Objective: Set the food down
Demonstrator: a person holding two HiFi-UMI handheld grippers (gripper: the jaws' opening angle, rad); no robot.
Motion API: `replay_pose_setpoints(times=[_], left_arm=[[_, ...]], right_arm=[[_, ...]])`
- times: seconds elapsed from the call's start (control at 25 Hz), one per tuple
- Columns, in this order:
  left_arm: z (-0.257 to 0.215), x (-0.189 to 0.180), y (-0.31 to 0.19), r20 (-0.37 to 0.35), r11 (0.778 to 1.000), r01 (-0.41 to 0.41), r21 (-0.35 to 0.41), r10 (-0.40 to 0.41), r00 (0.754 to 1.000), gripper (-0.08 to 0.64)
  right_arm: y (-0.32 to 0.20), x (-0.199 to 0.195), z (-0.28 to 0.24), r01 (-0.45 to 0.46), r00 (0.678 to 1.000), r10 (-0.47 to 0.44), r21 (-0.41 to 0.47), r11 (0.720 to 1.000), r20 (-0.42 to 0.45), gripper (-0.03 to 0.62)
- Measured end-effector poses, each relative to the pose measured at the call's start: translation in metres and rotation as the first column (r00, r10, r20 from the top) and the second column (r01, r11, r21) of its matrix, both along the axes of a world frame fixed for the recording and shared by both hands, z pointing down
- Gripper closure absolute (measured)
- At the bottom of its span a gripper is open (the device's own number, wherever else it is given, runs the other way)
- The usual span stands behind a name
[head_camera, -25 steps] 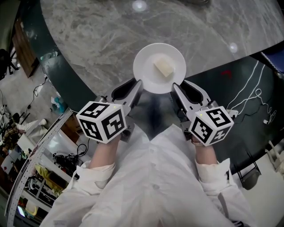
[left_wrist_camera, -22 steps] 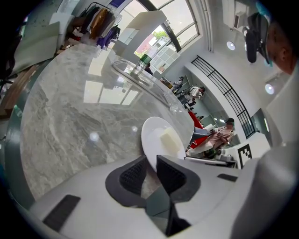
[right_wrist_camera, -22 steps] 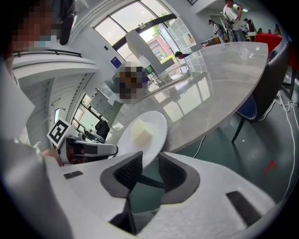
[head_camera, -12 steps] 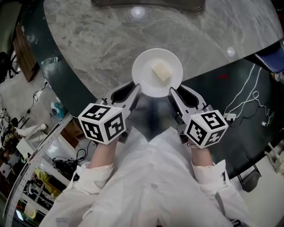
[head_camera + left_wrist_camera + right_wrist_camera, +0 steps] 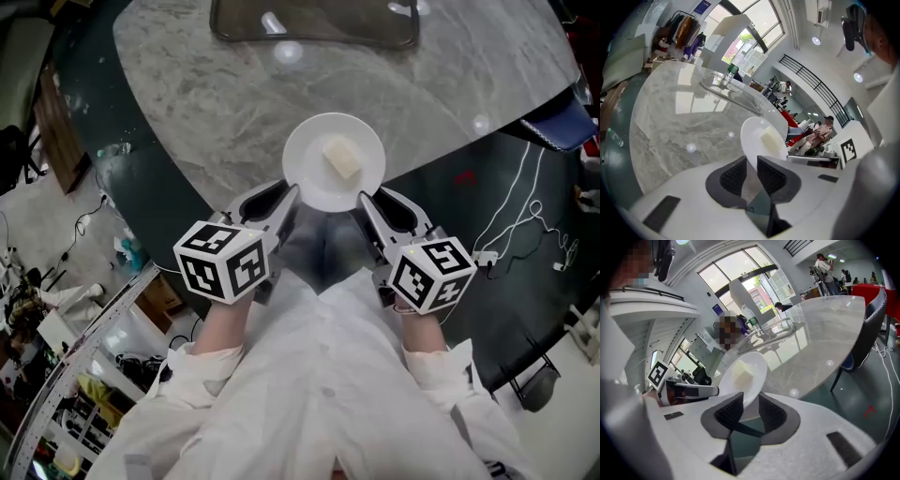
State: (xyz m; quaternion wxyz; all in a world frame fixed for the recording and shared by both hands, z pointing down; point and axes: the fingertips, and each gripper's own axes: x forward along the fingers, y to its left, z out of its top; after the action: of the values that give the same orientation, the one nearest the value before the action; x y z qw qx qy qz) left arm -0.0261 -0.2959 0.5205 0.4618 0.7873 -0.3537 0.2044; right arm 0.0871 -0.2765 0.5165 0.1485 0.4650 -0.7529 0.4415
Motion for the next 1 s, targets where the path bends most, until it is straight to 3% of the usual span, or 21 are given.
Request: replay_pose_setpoints(times=[0.48,1.0], left_arm=[[-0.035,-0.014,-0.027,-0.016,0.995,-0.048,0.092,0.050,0.999,0.485],[-0.048,-0.012,-0.099,-0.027,0.991,0.027,0.130,-0.024,0.999,0.485]], right_arm=[[-0.025,-0.014,-0.036,-0.040,0.999,0.041,0.079,0.996,-0.014,0.503],[-0.107,-0.011,-0.051,0.039,0.999,-0.035,0.125,0.991,-0.032,0.503]])
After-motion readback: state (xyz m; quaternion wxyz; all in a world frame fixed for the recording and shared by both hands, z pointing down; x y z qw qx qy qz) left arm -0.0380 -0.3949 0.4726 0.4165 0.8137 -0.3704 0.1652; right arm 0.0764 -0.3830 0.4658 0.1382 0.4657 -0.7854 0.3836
